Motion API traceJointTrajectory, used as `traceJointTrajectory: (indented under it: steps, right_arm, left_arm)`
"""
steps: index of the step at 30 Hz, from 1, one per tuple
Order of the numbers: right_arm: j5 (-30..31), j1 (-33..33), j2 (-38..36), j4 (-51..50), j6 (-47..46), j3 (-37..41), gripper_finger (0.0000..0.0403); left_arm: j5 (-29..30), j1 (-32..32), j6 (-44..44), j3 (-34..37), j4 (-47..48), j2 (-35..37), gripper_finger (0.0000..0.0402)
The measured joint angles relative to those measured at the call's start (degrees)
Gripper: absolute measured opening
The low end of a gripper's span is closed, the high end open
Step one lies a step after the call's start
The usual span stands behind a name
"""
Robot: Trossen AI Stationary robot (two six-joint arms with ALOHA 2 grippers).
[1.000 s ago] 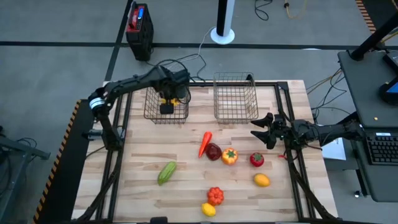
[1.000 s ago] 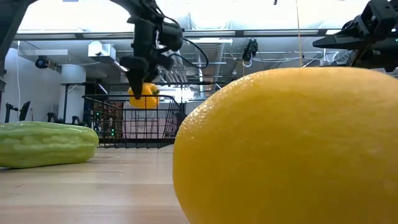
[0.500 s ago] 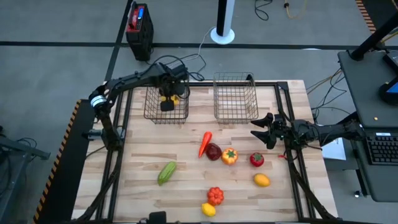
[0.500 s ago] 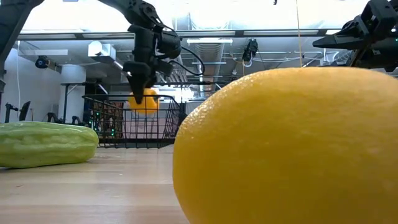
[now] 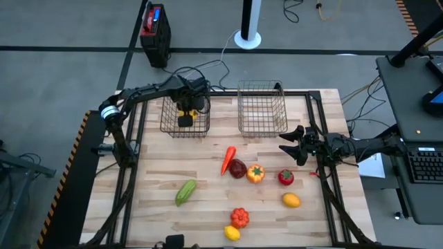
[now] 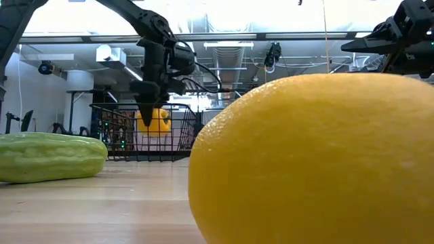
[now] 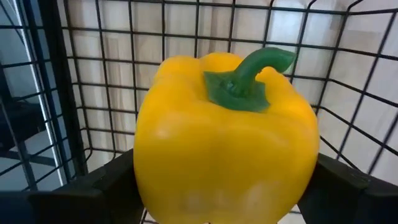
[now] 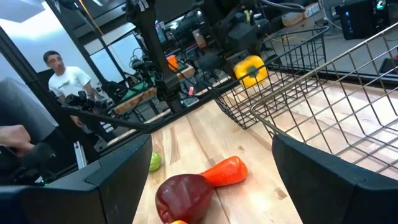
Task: Sort produce into baskets
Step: Put the yellow bill pepper into the black wire basket
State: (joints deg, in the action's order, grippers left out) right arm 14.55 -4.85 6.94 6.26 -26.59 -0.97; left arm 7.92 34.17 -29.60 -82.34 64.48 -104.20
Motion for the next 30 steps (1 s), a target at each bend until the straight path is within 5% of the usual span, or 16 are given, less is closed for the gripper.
traceJointTrajectory:
  steps: [30]
  right_arm:
    - [0.0, 0.0, 0.0, 1.5, -0.4, 0.0, 0.0325]
  left_arm:
    - [0.0, 0.8, -1.4, 3.3, -2.8, 0.1, 0.0329]
